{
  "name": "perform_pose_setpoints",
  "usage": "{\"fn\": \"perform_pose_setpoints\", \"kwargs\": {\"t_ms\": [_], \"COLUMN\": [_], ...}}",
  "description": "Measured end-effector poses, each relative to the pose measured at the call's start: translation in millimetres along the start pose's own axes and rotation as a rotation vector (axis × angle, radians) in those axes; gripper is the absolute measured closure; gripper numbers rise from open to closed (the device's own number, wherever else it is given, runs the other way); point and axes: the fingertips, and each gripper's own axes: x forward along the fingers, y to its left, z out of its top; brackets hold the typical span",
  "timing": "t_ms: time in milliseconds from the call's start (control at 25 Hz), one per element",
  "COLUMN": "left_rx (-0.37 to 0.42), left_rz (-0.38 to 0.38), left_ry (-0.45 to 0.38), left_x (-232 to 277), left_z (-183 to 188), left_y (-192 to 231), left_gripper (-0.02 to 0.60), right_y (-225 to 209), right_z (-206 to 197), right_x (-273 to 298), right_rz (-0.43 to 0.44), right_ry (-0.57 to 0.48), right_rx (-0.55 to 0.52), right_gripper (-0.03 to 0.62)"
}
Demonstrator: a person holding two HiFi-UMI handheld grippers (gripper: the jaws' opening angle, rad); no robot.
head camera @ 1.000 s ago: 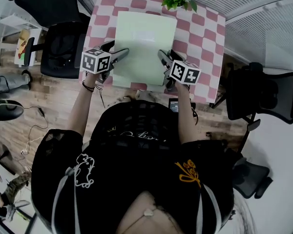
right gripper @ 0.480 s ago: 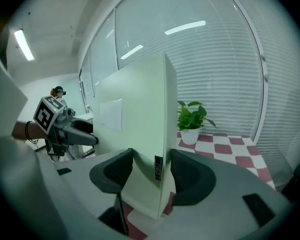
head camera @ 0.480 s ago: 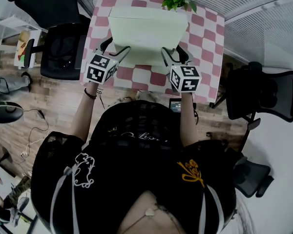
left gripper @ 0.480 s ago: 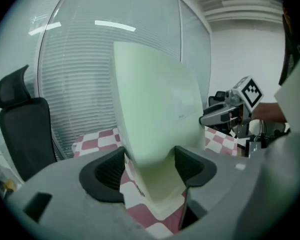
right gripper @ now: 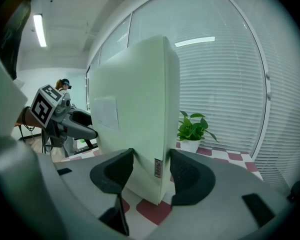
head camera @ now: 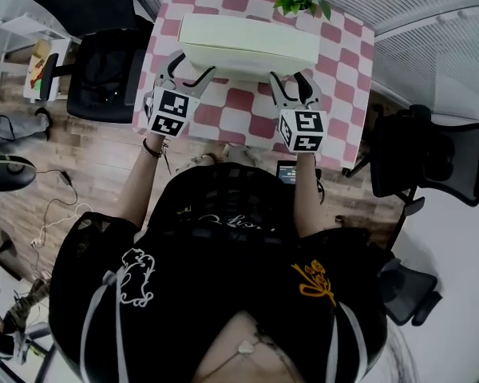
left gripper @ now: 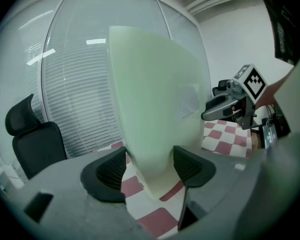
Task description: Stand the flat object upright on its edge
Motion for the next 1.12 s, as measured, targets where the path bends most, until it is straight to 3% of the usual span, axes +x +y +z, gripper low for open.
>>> {"fn": "perform_pose_setpoints", "kwargs": {"t_ms": [120,240,760,1120], "left_rx": [0.026,0.005,-0.009,0.026], "left_rz": [0.026,0.036,0.004,-0.022], "left_ry": [0.008,0.011,0.016,0.023], "left_x": [1.9,1.9,4.5,4.6], "left_z": [-12.3,-21.4,-17.4,-17.7], "left_y": [-3.3,-2.3,2.6,3.7], "left_gripper": [0.278,0.281,0.282,0.281], "right_y": [2.4,5.8,3.5,3.4], "right_z": [-8.4,-9.4,-6.7,-6.6], "right_x": [1.3,2.8,8.3,10.5], "right_rz": [-0.005,-0.009,-0.017,-0.009], "right_ry": [0.006,0.003,-0.007,-0.004], "right_rx": [-0.032,-0.048,-0.025,-0.017], "right_gripper": [0.362,0.364,0.364,0.362]}}
